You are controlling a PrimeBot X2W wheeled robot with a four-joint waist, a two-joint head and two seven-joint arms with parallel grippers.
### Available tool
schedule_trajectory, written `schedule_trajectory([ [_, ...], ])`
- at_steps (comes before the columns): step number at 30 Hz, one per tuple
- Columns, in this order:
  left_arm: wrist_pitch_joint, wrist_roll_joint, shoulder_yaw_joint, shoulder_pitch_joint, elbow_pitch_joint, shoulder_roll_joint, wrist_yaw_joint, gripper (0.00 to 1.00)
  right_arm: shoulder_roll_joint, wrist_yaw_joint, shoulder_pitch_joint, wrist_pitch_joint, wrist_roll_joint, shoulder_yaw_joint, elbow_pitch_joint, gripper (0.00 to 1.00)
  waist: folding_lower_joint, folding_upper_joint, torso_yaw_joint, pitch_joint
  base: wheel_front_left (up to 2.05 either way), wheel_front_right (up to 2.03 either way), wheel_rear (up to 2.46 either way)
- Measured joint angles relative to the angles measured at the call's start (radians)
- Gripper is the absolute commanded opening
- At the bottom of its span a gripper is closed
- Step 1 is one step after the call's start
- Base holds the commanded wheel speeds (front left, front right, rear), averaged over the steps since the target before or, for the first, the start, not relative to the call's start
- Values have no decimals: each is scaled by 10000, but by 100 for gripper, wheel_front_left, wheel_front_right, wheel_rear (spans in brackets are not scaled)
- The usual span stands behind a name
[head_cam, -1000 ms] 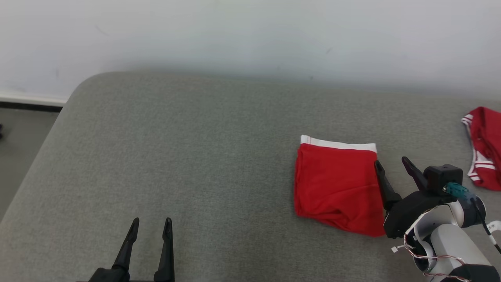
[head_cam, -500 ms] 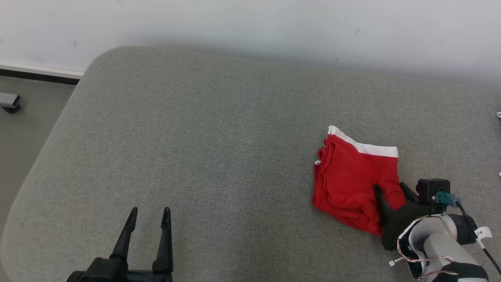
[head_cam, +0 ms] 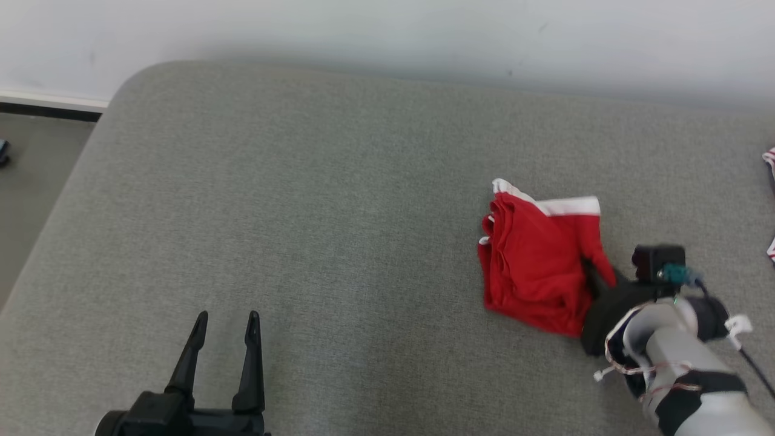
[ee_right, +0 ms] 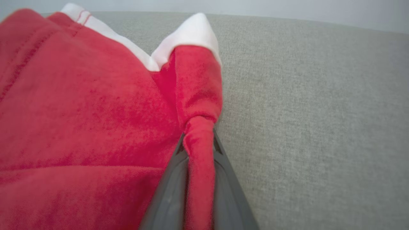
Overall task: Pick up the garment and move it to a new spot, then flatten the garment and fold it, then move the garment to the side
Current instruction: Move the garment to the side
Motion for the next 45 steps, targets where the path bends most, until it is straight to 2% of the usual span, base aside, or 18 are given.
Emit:
schedule_trajectory([
  [7, 0, 10, -192, -611, -349, -2, 6, 100, -1037, -2, -1290, 341, 50, 1383, -869, 0, 1, 0, -383, 732, 0, 0, 0],
  [9, -2, 33, -188, -926, -548, 0, 17, 100, -1680, -2, -1920, 545, 207, 2088, -1503, 0, 1, 0, -649, 1127, 0, 0, 0],
  [12, -2, 174, -272, -1135, -748, -4, 8, 100, -2468, -2, -2531, 708, 512, 2598, -2036, 0, 2, 1, -977, 1548, 0, 0, 0],
  [17, -2, 512, -165, -1495, -1032, 17, -65, 100, -3854, -2, -3284, 869, 1034, 3110, -2671, 0, 2, 1, -1558, 2284, 0, 0, 0],
  [20, 0, 681, -88, -1607, -1143, 163, -119, 100, -4439, -2, -3576, 830, 1317, 3300, -2842, 0, 2, 1, -1940, 2681, 0, 0, 0],
  [34, -2, 1074, 59, -1554, -2161, 763, -199, 100, -6157, -2, -5169, 1154, 1657, 3933, -2621, 0, 1, 1, -3491, 3943, 0, 0, 0],
  [41, -2, 1168, 50, -1514, -2529, 882, -198, 100, -6575, -2, -6027, 1292, 1528, 4504, -2130, 0, 0, 0, -3766, 4418, 0, 0, 0],
  [45, -4, 1168, 61, -1499, -2683, 945, -188, 100, -6610, -2, -6515, 1233, 1312, 4849, -1789, 0, -1, 0, -3818, 4610, 0, 0, 0],
])
